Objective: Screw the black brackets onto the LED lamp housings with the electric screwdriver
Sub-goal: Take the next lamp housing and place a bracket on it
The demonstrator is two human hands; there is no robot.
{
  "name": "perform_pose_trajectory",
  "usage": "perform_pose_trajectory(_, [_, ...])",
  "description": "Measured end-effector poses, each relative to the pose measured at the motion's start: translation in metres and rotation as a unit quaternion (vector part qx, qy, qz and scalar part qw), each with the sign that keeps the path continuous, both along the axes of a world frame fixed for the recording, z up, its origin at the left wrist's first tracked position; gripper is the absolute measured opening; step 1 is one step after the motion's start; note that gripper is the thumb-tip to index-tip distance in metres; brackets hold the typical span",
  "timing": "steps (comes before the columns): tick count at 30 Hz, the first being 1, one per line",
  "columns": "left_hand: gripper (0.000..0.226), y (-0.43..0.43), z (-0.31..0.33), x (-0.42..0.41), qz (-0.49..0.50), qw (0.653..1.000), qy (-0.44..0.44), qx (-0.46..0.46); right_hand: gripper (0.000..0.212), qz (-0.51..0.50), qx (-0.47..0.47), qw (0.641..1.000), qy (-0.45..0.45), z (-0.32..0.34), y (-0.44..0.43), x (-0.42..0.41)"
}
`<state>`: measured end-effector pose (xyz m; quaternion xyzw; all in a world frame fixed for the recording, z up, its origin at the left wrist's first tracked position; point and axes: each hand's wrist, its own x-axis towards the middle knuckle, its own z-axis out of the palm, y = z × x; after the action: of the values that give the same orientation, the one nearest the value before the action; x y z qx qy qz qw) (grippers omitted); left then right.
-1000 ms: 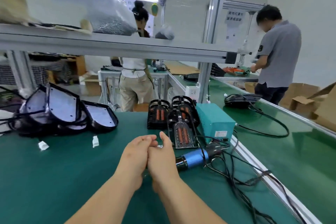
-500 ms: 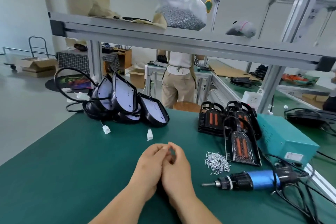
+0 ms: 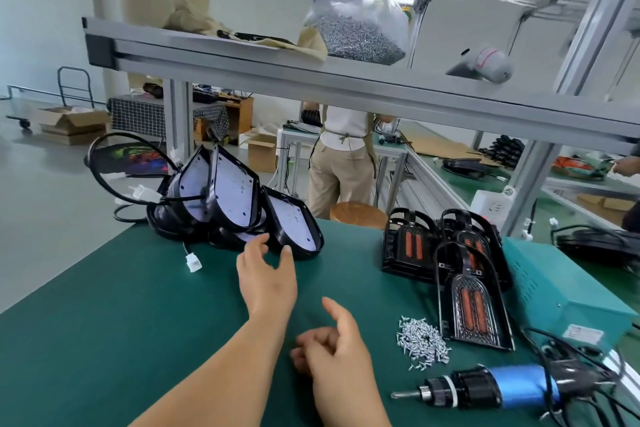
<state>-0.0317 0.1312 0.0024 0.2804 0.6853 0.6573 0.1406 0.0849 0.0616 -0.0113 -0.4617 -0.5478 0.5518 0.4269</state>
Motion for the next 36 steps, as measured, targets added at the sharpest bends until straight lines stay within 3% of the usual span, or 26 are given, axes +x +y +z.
perform_pose_trajectory(5, [0.064, 0.026, -0.003, -0.008, -0.064, 0.995, 0.039, -0.061, 0.057, 0.014, 0.007, 1.000, 0.007, -0.002, 0.001, 0.000])
perform_pose_trajectory(9, [0.065, 0.040, -0.002, -0.007, -0.087, 0.983, 0.091, -0.136, 0.055, 0.023, 0.003, 1.000, 0.008, -0.002, 0.002, 0.000])
perform_pose_trajectory(14, [0.067, 0.044, -0.001, -0.010, -0.068, 0.978, 0.105, -0.165, 0.056, 0.021, 0.004, 1.000, 0.018, 0.000, 0.001, -0.002])
perform_pose_trajectory(22, [0.068, 0.021, 0.002, -0.013, -0.063, 0.995, -0.010, -0.074, 0.073, -0.014, 0.017, 1.000, 0.017, 0.002, -0.001, -0.002])
perform_pose_trajectory(27, [0.047, -0.004, 0.002, -0.023, -0.158, 0.984, -0.072, -0.038, 0.085, -0.022, -0.007, 0.998, 0.055, 0.006, -0.002, -0.001])
perform_pose_trajectory(31, [0.050, -0.027, 0.001, -0.019, -0.221, 0.972, -0.038, -0.070, 0.086, -0.026, -0.034, 0.996, 0.082, 0.010, -0.001, 0.003])
perform_pose_trajectory(36, [0.064, -0.052, 0.002, -0.013, -0.263, 0.954, -0.137, -0.038, 0.087, -0.036, -0.055, 0.992, 0.105, 0.006, 0.003, 0.001])
